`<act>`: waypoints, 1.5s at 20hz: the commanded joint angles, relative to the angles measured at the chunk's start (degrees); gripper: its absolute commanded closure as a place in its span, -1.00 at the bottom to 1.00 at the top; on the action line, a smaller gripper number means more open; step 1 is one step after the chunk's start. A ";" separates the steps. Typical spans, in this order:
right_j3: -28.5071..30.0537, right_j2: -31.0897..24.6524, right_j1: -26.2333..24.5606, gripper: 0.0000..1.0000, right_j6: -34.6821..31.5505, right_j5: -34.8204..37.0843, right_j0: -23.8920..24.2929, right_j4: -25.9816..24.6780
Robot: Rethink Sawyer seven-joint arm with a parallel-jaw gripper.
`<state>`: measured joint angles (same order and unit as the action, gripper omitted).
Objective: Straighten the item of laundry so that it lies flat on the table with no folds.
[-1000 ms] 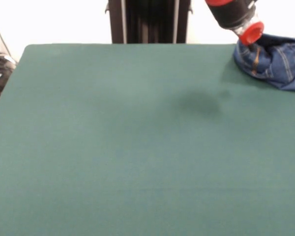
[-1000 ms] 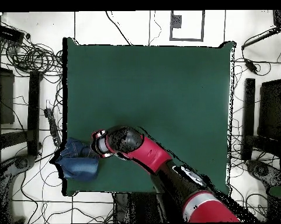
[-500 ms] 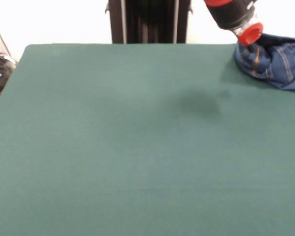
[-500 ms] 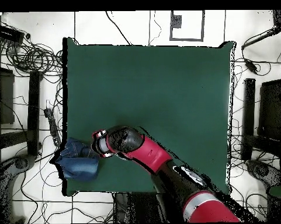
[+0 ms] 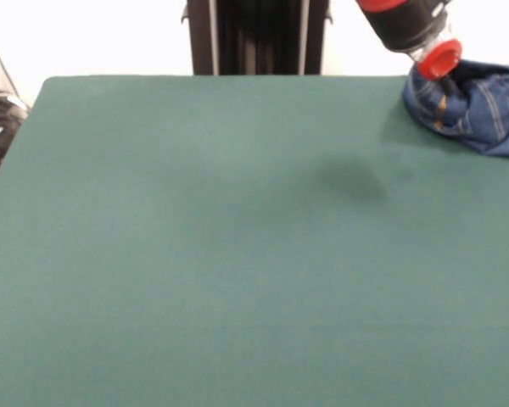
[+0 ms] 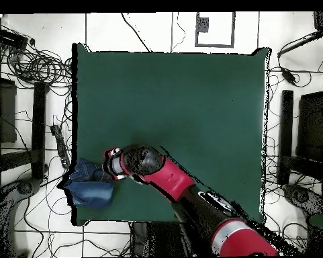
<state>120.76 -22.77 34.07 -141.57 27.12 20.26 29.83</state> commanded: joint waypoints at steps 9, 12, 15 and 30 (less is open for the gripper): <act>5.57 -12.16 -1.78 -1.00 -10.31 -8.44 1.22 9.04; 5.74 -12.48 -1.67 -1.00 -10.14 -8.57 1.38 9.08; 7.35 -16.12 -2.78 -1.00 -11.35 -13.58 3.56 9.23; 6.72 -14.77 -14.97 -1.00 -9.14 -24.76 4.93 1.29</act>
<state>126.88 -35.68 26.78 -141.57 7.55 26.40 31.75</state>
